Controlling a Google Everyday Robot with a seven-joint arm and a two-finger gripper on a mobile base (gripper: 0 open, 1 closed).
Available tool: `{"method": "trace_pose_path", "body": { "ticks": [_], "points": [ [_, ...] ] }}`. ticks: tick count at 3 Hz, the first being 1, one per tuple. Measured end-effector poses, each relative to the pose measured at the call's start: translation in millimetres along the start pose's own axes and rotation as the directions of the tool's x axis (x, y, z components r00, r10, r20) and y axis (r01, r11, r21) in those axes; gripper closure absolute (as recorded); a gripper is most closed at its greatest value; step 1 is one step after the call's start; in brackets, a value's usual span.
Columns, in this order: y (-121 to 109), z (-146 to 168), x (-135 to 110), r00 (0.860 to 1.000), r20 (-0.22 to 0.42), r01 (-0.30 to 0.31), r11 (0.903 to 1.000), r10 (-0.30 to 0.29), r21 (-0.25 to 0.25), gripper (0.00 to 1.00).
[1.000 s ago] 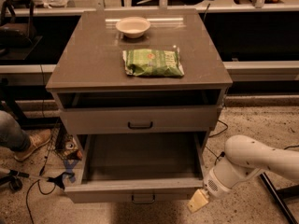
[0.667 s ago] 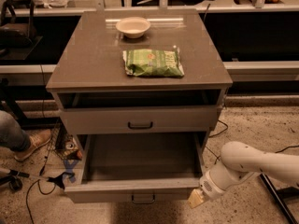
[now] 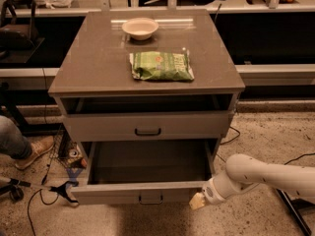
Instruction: Close middle drawer
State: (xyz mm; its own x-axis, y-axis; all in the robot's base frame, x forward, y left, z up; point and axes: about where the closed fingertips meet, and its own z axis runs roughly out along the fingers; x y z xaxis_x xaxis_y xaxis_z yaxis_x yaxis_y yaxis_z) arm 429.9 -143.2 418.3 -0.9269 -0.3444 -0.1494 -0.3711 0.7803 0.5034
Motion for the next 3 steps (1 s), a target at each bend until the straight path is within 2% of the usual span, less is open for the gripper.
{"method": "trace_pose_path", "body": {
  "ticks": [2, 3],
  "points": [
    [-4.2, 3.9, -1.3, 1.000, 0.012, -0.013, 0.9999, 0.013, -0.008, 1.00],
    [-23.6, 11.3, -25.0, 0.994, 0.106, -0.029, 0.9992, 0.032, -0.026, 1.00]
  ]
}}
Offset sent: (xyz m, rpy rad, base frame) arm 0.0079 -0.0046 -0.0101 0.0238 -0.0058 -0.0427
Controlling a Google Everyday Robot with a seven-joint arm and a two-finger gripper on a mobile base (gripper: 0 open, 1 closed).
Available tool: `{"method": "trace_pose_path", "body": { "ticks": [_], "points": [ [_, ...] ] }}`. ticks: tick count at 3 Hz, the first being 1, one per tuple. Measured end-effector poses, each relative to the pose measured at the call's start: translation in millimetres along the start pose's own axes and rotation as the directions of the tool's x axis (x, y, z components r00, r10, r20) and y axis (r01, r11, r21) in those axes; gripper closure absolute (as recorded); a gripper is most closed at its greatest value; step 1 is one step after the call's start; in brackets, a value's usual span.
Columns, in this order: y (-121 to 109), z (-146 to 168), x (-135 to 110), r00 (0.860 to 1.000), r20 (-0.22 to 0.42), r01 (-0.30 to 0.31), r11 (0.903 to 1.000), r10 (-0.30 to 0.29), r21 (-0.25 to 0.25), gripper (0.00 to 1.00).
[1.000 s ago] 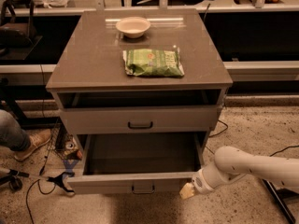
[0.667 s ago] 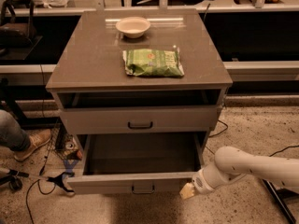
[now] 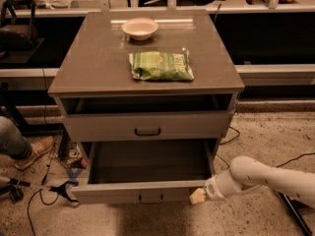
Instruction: Close middle drawer
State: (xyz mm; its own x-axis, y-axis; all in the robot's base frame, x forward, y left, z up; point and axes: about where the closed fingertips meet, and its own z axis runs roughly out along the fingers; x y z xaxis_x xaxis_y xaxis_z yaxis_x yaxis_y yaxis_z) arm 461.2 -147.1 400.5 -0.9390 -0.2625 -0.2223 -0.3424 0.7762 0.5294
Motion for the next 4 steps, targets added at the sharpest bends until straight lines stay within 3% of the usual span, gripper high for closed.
{"method": "trace_pose_path", "body": {
  "ticks": [1, 3, 4],
  "points": [
    [-7.0, 3.1, -14.2, 0.999, 0.050, -0.006, 1.0000, 0.006, -0.007, 1.00],
    [-21.0, 20.8, -92.1, 0.973, 0.229, -0.014, 0.9991, 0.022, -0.039, 1.00],
    [-18.7, 33.9, -146.7, 0.952, 0.306, 0.006, 0.9976, 0.015, -0.070, 1.00]
  ]
}}
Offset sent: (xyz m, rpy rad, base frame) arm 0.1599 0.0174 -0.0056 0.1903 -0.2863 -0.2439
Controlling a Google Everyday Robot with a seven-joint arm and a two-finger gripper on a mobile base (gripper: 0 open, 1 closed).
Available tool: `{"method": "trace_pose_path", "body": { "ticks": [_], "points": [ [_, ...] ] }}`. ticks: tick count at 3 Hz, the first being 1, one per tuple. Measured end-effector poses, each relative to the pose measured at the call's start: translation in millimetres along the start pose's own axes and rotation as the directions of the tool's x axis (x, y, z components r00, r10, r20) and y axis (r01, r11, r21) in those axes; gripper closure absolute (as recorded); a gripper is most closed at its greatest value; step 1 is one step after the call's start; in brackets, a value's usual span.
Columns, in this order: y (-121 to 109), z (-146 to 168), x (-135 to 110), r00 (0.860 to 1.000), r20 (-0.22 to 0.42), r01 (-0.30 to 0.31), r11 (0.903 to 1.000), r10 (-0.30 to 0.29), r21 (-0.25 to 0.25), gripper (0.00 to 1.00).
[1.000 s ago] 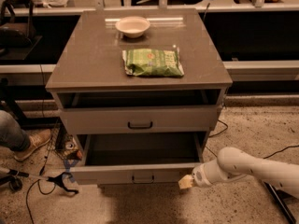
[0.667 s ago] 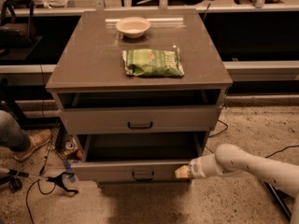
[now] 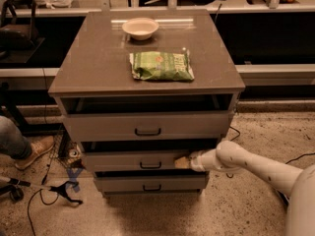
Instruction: Close middle drawer
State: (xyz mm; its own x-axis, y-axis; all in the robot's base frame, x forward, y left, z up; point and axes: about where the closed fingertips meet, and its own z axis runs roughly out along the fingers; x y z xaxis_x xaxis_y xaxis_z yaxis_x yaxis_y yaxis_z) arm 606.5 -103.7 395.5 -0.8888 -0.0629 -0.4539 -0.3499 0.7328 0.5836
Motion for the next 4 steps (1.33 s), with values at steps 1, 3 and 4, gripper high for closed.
{"method": "trace_pose_path", "body": {
  "ticks": [1, 3, 4],
  "points": [
    [0.1, 5.7, -23.5, 0.998, 0.058, 0.009, 0.9999, -0.009, -0.006, 1.00],
    [0.9, 3.1, -18.6, 0.998, 0.058, 0.009, 0.9999, -0.009, -0.006, 1.00],
    [-1.3, -42.3, 34.3, 0.997, 0.055, -0.059, 0.9974, 0.061, -0.042, 1.00]
  ]
}}
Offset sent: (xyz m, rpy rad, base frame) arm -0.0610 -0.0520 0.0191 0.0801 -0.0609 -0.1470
